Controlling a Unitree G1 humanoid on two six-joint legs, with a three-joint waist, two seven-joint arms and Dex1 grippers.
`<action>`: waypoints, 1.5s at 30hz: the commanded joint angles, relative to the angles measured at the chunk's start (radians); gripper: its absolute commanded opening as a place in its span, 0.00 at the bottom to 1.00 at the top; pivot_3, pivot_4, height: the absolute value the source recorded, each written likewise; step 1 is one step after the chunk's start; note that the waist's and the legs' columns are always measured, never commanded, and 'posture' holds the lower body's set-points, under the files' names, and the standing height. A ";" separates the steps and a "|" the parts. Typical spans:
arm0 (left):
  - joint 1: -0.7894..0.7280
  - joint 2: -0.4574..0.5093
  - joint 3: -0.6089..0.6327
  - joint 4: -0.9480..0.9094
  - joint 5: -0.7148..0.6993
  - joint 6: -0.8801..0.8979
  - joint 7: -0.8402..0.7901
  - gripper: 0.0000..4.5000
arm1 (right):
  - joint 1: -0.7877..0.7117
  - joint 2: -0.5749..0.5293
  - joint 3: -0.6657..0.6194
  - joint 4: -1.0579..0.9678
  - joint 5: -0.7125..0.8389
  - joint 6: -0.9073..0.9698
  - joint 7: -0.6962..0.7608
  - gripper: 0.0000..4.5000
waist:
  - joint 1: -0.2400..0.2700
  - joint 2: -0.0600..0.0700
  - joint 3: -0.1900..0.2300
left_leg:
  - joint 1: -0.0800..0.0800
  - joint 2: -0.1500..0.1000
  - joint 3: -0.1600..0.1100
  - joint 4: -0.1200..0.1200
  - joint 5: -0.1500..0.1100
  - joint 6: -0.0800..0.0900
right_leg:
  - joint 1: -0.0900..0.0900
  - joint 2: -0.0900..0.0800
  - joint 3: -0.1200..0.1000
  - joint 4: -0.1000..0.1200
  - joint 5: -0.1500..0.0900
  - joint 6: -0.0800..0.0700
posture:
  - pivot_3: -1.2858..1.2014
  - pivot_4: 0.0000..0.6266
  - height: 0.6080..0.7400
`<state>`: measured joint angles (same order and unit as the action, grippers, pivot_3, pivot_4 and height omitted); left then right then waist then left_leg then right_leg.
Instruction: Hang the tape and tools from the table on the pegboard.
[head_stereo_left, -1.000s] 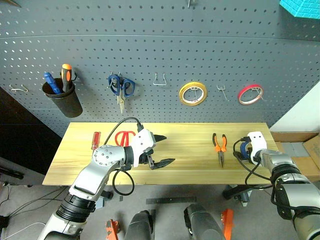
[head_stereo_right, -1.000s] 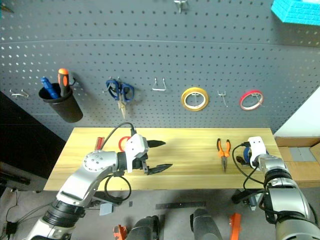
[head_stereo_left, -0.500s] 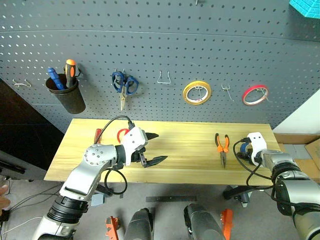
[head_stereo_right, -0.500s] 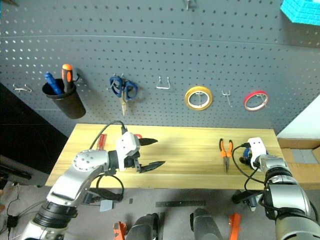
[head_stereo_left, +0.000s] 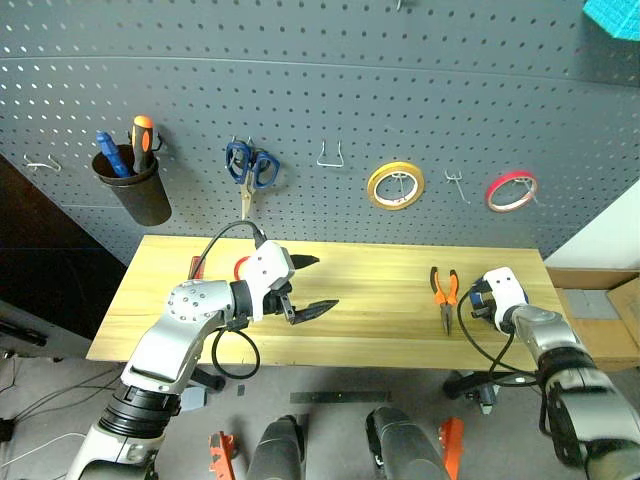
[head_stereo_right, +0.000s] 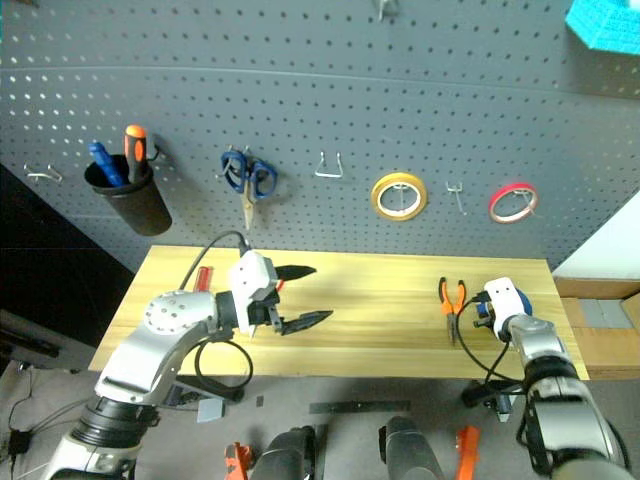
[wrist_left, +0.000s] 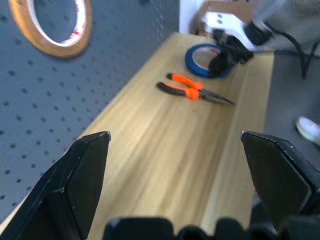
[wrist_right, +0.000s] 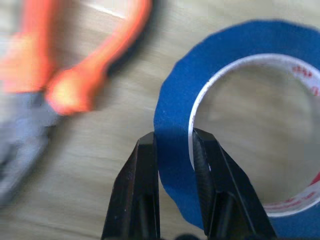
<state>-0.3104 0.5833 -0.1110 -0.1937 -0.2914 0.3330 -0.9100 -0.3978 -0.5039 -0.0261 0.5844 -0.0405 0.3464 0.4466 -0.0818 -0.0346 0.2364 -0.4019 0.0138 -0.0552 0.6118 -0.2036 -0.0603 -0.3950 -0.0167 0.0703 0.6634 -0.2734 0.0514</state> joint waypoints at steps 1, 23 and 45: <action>-0.021 -0.010 0.029 -0.034 -0.038 -0.003 -0.005 1.00 | 0.149 -0.004 -0.071 -0.514 0.018 0.126 -0.059 0.09 | 0.001 0.006 0.002 | -0.002 0.000 0.000 0.000 0.000 0.000 | -0.002 0.000 0.000 0.001 0.000 0.000 | 0.49 0.37 1.00; -0.127 -0.096 0.046 -0.005 -0.119 0.030 -0.013 1.00 | 0.203 0.169 0.084 -1.088 -0.174 -0.008 -0.270 0.09 | -0.008 0.002 0.013 | -0.012 0.000 0.000 0.003 0.000 0.000 | -0.013 0.000 -0.001 0.001 0.001 0.000 | 0.46 0.42 1.00; -0.110 -0.119 0.038 0.062 -0.011 -0.090 0.091 1.00 | 0.166 0.259 0.007 -0.814 0.011 0.156 -0.233 0.62 | -0.004 0.002 0.017 | -0.014 0.000 -0.002 0.003 0.000 0.001 | -0.013 -0.001 -0.002 0.002 0.004 -0.005 | 0.47 0.42 1.00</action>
<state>-0.4217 0.4584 -0.0818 -0.1159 -0.3040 0.2654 -0.8148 -0.2388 -0.2490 -0.0123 -0.1286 -0.0468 0.4505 0.2215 -0.0854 -0.0323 0.2535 -0.4157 0.0131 -0.0566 0.6144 -0.2038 -0.0594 -0.4080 -0.0180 0.0683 0.6652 -0.2699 0.0465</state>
